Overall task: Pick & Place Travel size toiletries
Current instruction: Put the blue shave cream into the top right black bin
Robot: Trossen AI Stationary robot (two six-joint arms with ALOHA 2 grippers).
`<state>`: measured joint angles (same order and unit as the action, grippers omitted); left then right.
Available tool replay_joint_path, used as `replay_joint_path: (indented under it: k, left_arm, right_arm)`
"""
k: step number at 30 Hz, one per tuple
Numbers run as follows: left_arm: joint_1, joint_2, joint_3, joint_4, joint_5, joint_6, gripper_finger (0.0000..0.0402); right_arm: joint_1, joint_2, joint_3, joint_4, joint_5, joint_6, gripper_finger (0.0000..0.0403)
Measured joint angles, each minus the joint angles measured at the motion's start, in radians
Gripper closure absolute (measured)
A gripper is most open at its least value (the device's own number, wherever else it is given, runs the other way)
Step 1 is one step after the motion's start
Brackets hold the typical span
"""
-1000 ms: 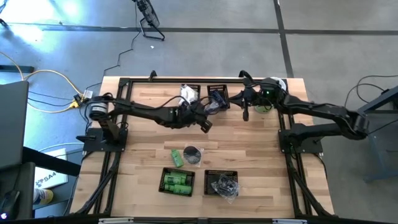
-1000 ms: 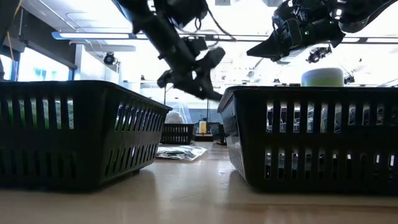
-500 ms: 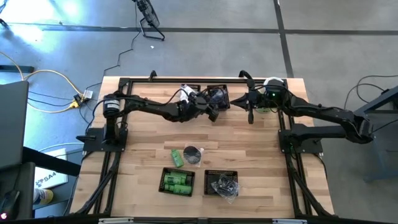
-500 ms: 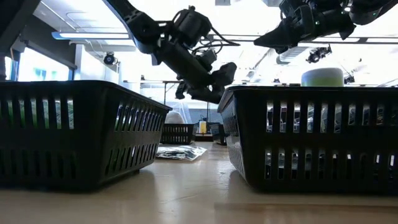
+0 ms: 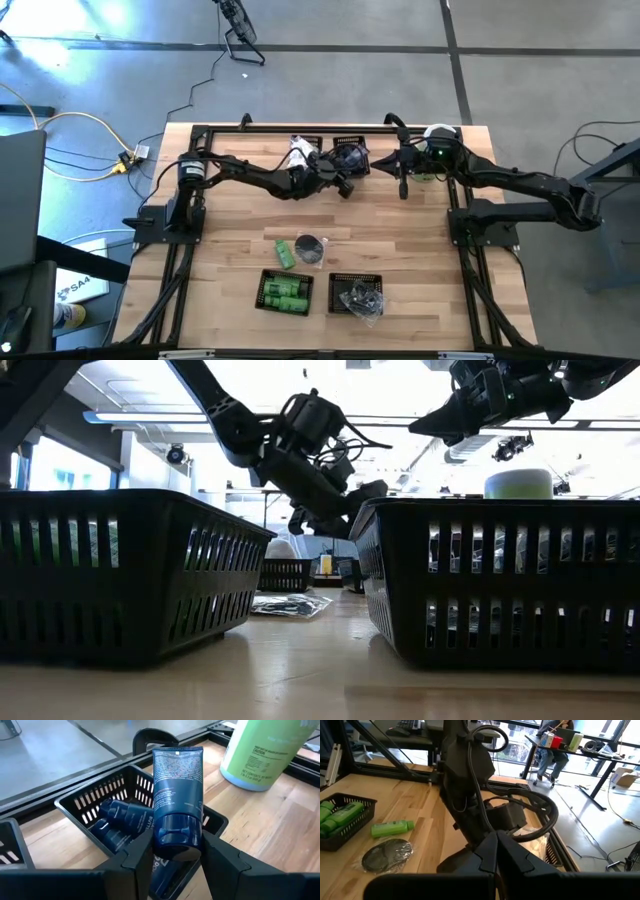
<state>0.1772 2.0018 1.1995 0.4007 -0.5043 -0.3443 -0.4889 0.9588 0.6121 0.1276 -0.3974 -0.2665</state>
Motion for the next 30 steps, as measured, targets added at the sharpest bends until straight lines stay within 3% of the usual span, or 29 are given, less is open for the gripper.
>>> replay_joint_path:
  k: [11, 18, 30]
  left_arm:
    - [0.008, 0.02, -0.001, 0.015, 0.003, 0.0, 0.0261]
    - [0.04, 0.019, 0.0, 0.022, 0.109, 0.0, 0.0261]
    - [0.054, 0.019, 0.0, 0.046, 0.125, 0.026, 0.0261]
  right_arm:
    - [0.0, 0.0, 0.0, -0.004, 0.001, 0.0, 0.04]
    - [0.0, 0.0, 0.0, -0.004, -0.002, 0.0, 0.04]
    - [0.0, 0.0, 0.0, -0.005, -0.002, -0.001, 0.04]
